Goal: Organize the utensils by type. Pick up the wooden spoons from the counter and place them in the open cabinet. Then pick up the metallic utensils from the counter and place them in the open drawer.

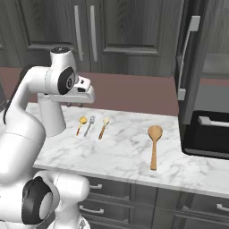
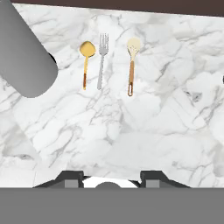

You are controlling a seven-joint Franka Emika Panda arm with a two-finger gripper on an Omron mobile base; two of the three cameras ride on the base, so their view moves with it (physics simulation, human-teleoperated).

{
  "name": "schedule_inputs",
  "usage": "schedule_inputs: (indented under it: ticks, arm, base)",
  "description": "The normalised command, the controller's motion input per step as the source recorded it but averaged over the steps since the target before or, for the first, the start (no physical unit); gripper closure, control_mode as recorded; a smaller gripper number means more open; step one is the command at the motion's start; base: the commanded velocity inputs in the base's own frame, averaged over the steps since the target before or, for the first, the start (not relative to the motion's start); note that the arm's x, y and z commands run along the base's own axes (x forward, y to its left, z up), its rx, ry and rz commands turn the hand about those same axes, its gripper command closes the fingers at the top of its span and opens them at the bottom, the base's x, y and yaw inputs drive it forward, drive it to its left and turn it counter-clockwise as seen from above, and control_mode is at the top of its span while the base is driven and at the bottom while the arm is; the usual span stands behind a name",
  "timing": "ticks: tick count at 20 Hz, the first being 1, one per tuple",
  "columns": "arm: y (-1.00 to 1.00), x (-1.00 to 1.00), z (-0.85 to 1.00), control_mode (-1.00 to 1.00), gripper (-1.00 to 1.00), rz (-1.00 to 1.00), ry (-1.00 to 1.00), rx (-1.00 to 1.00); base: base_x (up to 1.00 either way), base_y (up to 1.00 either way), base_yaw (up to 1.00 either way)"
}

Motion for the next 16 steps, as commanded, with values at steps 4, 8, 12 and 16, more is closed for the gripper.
schedule_inputs:
  ticks: [4, 8, 12, 16]
  arm:
    - [0.0, 0.0, -0.05, -1.0, -1.0, 0.0, 0.0, 0.0]
    - [0.0, 0.01, -0.37, -1.0, -1.0, 0.01, -0.01, 0.0]
    - [0.0, 0.03, -0.56, -1.0, -1.0, 0.02, 0.0, 0.0]
    - [-0.16, 0.14, -0.41, -1.0, -1.0, 0.01, 0.0, 0.02]
  base:
    - [0.0, 0.0, 0.0]
    - [0.0, 0.0, 0.0]
    - [0.0, 0.0, 0.0]
    - [0.0, 0.0, 0.0]
